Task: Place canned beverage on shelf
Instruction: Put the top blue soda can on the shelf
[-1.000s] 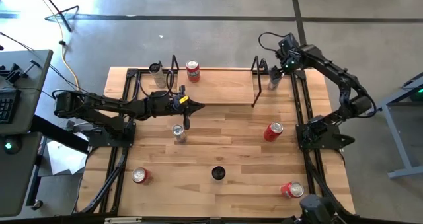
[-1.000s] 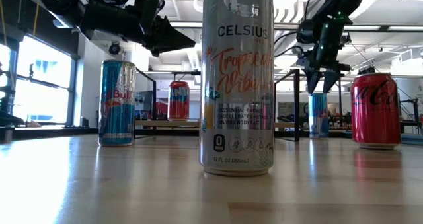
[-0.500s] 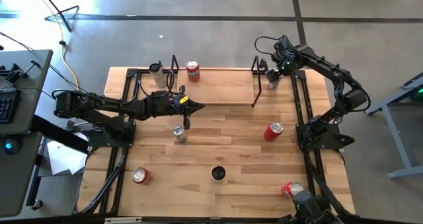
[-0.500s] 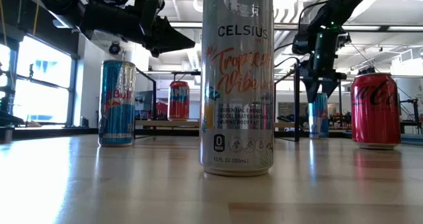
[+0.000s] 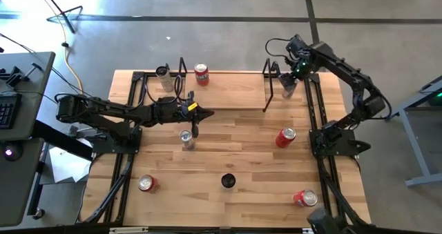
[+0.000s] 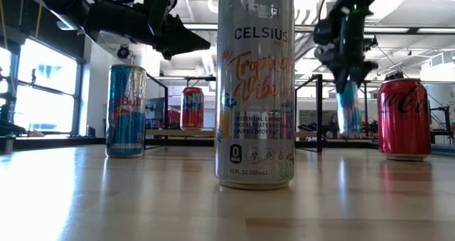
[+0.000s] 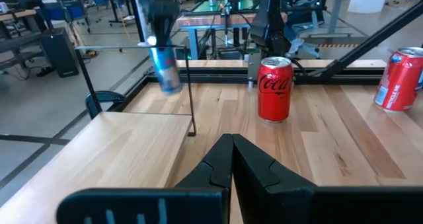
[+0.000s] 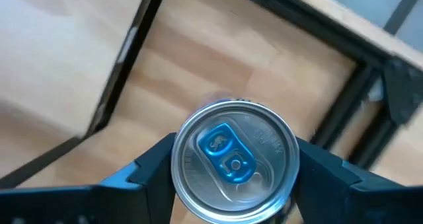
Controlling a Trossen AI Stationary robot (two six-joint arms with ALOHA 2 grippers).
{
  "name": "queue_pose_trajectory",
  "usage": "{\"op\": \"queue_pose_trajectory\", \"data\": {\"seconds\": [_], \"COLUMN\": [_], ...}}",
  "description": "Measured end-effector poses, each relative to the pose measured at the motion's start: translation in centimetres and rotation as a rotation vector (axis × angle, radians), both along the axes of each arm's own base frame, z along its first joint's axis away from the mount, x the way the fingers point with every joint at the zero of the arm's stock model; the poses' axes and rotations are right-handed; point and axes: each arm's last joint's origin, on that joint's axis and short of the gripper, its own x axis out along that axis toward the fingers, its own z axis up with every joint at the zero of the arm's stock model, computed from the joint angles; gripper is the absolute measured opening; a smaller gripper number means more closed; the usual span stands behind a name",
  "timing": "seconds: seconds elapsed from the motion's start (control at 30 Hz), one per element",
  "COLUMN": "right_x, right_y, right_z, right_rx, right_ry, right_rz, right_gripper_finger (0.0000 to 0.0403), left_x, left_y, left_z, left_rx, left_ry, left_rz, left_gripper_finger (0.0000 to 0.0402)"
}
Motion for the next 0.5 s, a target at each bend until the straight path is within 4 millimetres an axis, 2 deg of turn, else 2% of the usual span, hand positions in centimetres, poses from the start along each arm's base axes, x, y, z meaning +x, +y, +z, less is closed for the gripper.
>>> {"op": "queue_pose_trajectory", "data": {"seconds": [0.27,0.5], "right_x": [0.7,1.5], "right_y": [4.7,9.8], "right_z": [8.9,16.6], "right_rx": [-0.066,-0.228], "right_ry": [0.016,-0.274], "right_rz": [-0.061,0.074], "right_gripper_finger": [0.0223,0.0223], "left_x": [0.0,0.0], "left_y": [0.0,0.0], "left_z": [0.0,0.0], "left_rx": [0.002,0.002], "left_ry": [0.001,0.001], "left_rz": [0.004,0.003], "left_gripper_finger": [0.0000,0.0000]}}
